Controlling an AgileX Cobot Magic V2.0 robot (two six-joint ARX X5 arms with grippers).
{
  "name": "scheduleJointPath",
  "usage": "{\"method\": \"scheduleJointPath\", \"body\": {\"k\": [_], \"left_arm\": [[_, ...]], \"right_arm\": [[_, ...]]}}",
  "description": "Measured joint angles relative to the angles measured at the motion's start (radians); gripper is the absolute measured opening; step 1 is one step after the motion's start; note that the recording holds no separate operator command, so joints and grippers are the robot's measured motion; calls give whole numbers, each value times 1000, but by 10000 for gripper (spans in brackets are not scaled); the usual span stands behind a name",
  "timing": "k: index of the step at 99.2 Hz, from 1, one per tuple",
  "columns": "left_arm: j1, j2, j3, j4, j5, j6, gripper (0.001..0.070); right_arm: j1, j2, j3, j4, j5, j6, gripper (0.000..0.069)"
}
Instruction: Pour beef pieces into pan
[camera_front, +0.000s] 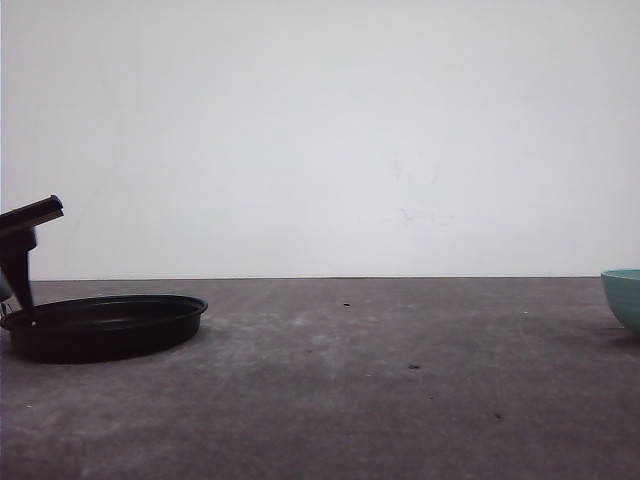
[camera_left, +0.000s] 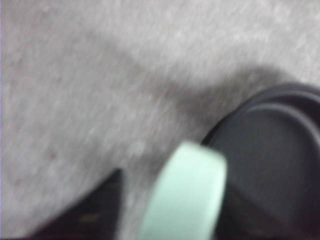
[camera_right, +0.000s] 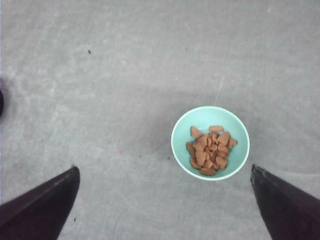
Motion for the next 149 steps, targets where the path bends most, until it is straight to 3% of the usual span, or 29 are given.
{"method": "scheduleJointPath", "body": {"k": [19, 40, 62, 73, 101, 128, 149], "left_arm": [[0, 0, 0, 49, 10, 0, 59], [0, 0, 0, 58, 28, 0, 54], [2, -2, 0, 57, 133, 0, 53], [-5, -28, 0, 40, 186, 0, 52], [-56, -211, 0, -26, 205, -6, 52], [-136, -264, 0, -61, 210, -57, 52], [-185, -318, 0, -60, 272, -64, 52]], "right_arm": [[0, -5, 0, 0, 0, 0, 683], [0, -5, 0, 2, 0, 0, 683], [0, -4, 0, 71, 6, 6, 682], [-12, 1, 0, 118, 59, 16, 682], [-139, 128, 0, 142, 103, 51, 681], [-193, 373, 0, 162, 106, 106, 486], [-192, 550, 0, 140, 105, 110, 451]]}}
